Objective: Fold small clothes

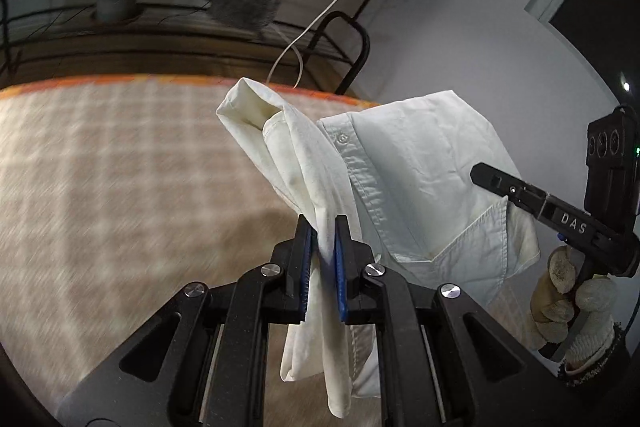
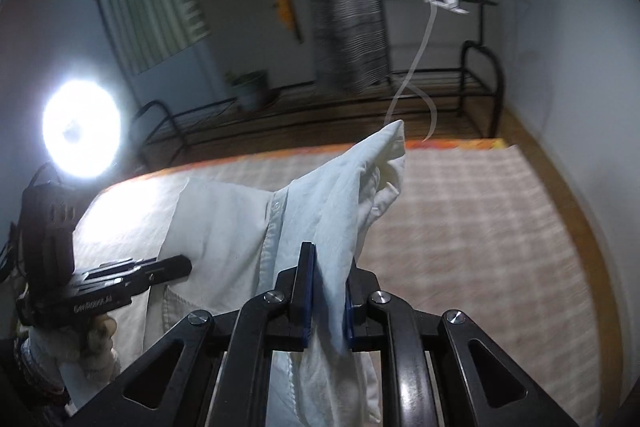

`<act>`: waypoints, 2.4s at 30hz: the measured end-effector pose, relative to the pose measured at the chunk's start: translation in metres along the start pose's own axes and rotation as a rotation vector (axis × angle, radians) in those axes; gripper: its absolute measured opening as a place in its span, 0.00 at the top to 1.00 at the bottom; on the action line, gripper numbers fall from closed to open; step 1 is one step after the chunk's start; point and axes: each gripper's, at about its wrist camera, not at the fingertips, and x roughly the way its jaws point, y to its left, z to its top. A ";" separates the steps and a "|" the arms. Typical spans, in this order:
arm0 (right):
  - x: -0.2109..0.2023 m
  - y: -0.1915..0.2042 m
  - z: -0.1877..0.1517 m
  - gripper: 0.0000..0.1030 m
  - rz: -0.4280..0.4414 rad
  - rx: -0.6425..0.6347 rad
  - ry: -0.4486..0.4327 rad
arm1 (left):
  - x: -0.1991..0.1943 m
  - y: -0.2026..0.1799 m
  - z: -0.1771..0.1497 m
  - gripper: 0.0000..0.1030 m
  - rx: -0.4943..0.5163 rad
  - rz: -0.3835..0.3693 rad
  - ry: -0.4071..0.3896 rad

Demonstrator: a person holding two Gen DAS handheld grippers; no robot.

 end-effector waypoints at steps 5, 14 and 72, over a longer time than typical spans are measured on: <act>0.022 -0.033 0.031 0.91 -0.051 0.014 -0.021 | 0.049 -0.016 0.019 0.92 0.008 -0.011 -0.005; 0.060 -0.076 0.042 0.91 -0.115 0.020 -0.004 | 0.102 -0.027 0.034 0.92 0.029 -0.007 -0.013; -0.207 0.090 -0.092 0.29 -0.227 -0.011 -0.197 | -0.242 -0.116 -0.118 0.34 0.285 0.165 -0.195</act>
